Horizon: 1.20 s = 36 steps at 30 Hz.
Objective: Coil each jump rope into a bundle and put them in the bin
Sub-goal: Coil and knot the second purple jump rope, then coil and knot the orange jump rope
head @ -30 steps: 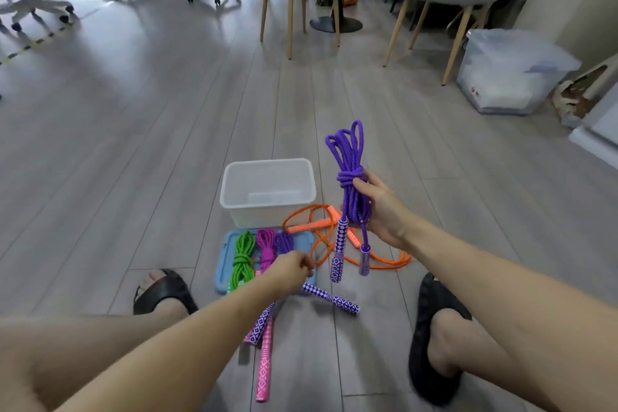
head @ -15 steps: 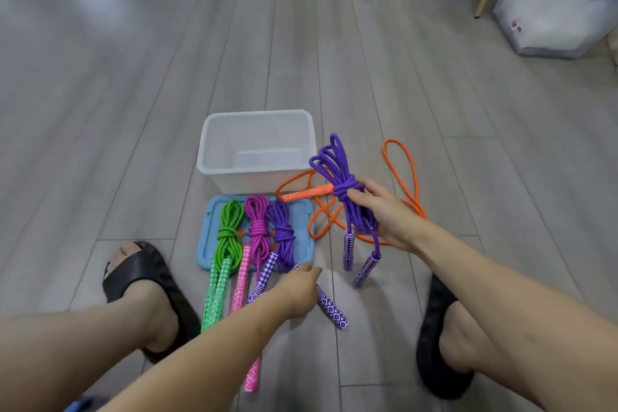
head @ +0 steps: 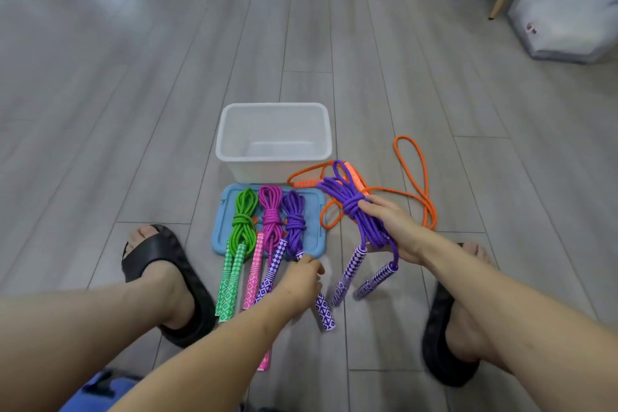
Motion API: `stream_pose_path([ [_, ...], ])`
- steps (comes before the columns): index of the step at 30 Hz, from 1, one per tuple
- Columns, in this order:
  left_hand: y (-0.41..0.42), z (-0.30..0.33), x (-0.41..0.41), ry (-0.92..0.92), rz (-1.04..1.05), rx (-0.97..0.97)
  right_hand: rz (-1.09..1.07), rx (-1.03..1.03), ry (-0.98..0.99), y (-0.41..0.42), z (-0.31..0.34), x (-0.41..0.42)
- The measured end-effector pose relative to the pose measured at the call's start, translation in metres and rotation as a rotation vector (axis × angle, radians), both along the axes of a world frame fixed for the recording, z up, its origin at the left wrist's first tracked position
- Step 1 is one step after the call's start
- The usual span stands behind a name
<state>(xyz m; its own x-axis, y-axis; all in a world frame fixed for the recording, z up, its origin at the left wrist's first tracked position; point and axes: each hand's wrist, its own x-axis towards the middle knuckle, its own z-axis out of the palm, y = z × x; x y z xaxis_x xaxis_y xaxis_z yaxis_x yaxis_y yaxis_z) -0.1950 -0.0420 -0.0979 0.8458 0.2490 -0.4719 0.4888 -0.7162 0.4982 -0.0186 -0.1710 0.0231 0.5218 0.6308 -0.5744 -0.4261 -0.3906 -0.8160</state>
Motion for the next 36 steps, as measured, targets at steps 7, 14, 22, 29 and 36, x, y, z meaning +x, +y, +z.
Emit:
stream_pose_path([
  [7,-0.001,0.011,-0.015,-0.057,0.138,-0.097,-0.064,-0.084,-0.238,0.021,-0.046,-0.028],
  [14,0.010,0.028,-0.028,-0.150,0.253,0.021,-0.155,-0.065,-0.215,0.052,-0.102,-0.056],
  [22,0.034,0.033,0.009,-0.247,0.285,0.065,-0.106,-0.133,-0.171,0.053,-0.114,-0.057],
  [29,0.035,0.023,0.036,-0.131,0.059,0.188,0.034,-0.202,-0.192,0.043,-0.127,-0.023],
  [36,0.038,0.013,0.045,-0.164,0.083,0.229,-0.165,-0.560,-0.717,0.012,-0.153,0.041],
])
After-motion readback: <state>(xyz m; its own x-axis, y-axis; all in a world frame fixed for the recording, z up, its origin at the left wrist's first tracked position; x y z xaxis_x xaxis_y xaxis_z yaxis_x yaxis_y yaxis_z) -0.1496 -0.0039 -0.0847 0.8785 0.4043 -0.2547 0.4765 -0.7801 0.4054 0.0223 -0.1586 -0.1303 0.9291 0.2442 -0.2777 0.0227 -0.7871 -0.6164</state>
